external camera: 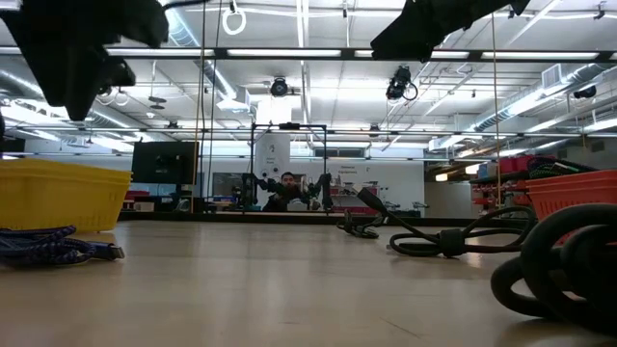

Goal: Pick & Place USB Port
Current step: Put the black charger cable into the orange basket

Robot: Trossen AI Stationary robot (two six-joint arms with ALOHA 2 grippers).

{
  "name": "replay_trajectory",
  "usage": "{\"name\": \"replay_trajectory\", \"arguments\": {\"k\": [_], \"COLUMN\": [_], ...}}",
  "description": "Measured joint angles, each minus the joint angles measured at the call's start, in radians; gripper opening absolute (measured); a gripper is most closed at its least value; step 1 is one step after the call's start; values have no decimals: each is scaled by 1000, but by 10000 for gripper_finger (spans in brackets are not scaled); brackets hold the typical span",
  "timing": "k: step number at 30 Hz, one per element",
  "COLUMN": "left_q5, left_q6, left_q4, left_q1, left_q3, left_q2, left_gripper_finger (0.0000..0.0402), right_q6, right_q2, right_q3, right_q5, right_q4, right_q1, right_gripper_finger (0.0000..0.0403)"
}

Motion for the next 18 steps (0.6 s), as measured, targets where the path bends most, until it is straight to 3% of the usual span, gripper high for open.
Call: {"name": "replay_trajectory", "arguments": {"k": [5,13,18], "left_q5": [-5,-29,-30], "left_q6": [103,187,223], "left_q4": [141,151,142], "left_q1": [-107,-187,-186], "left_q3": [0,-1,-1], "left_q2": [85,307,372], "left_gripper_finger": [135,140,151], "right_q6": [2,24,26], "right_q2": [0,0,0], "right_q3": [0,0,0], "right_q5": [-1,-22,-28], "right_q4": [12,11,11], "right_q1": [0,0,0], "right_gripper_finger": [180,180,180]}}
